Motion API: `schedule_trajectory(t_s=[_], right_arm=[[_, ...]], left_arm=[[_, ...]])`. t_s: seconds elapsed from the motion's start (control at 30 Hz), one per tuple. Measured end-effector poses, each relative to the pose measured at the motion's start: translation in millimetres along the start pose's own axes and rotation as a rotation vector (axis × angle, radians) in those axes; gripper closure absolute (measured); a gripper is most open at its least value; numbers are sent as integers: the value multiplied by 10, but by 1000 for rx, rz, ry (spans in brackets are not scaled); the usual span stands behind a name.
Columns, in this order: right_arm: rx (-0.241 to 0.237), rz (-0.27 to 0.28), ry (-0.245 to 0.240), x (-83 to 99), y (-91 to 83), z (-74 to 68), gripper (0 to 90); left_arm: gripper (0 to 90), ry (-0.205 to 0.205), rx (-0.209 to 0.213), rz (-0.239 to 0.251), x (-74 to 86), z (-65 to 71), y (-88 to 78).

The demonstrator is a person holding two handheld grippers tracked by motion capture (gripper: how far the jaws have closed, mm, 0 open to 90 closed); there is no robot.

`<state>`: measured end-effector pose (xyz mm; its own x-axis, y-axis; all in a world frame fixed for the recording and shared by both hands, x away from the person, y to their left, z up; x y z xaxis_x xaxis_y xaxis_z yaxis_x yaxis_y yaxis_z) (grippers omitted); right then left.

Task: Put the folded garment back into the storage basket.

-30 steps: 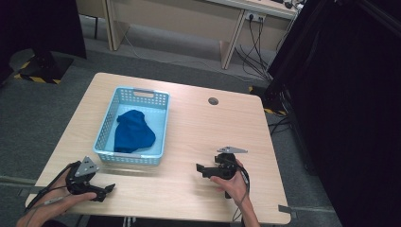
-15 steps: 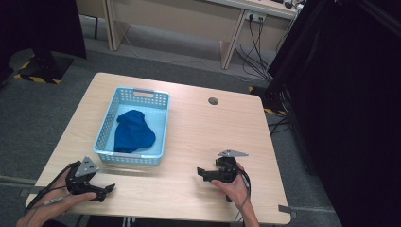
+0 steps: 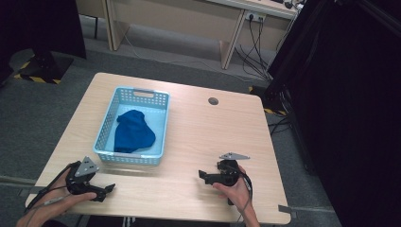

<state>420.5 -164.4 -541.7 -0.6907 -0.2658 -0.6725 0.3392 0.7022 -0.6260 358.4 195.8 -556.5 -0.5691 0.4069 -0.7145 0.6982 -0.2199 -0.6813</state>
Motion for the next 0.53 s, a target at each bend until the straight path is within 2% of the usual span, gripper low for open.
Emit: schedule_trajectory(t_s=[0.53], right_arm=[[7, 5, 0, 62, -63, 0, 71]], left_arm=[[0, 0, 0, 0, 0, 0, 0]])
Point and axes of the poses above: each handheld gripper's, and its own axes: y roughly forward along the jaws, x roughly out of its underside, z roughly to its right, the point moved 10 cm from there along y, roughly forward along the jaws, and after that the axes turned 14 degrees about -x, right-handed, at the moved point
